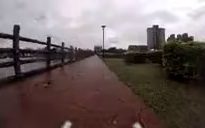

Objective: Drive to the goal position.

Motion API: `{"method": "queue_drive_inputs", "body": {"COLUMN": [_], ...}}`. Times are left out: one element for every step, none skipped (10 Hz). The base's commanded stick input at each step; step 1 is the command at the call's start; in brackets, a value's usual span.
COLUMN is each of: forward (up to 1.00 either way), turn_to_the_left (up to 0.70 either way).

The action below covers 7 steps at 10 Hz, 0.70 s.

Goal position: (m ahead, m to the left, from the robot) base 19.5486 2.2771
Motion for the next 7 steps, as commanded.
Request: {"method": "queue_drive_inputs", "body": {"forward": [0.5,0.5,0.5,0.5,0.5,0.5,0.5], "turn_to_the_left": [0.5,0.5,0.5,0.5,0.5,0.17,0.0]}}
